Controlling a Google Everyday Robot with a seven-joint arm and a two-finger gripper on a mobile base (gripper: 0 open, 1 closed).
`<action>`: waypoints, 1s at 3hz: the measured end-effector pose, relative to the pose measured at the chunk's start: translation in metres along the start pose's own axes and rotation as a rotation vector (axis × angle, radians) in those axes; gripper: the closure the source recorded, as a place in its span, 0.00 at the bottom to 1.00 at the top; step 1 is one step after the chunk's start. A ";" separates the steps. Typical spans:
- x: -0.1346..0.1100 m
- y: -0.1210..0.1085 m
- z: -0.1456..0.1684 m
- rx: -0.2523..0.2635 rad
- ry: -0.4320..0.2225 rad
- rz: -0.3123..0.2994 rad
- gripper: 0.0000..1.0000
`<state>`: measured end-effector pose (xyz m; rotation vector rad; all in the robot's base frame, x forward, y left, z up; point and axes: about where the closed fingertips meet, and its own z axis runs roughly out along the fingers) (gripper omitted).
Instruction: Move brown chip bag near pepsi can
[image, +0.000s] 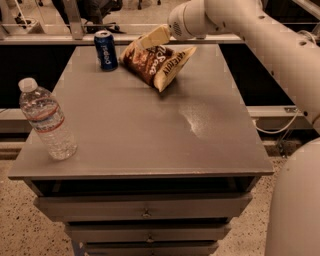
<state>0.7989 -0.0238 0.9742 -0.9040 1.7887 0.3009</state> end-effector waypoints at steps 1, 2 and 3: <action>-0.003 -0.005 -0.039 0.023 0.007 -0.091 0.00; -0.020 -0.021 -0.110 0.074 0.034 -0.233 0.00; -0.022 -0.019 -0.114 0.068 0.041 -0.256 0.00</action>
Offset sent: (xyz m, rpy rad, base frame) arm -0.1085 -0.1342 0.1350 -0.3682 -0.2552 0.0290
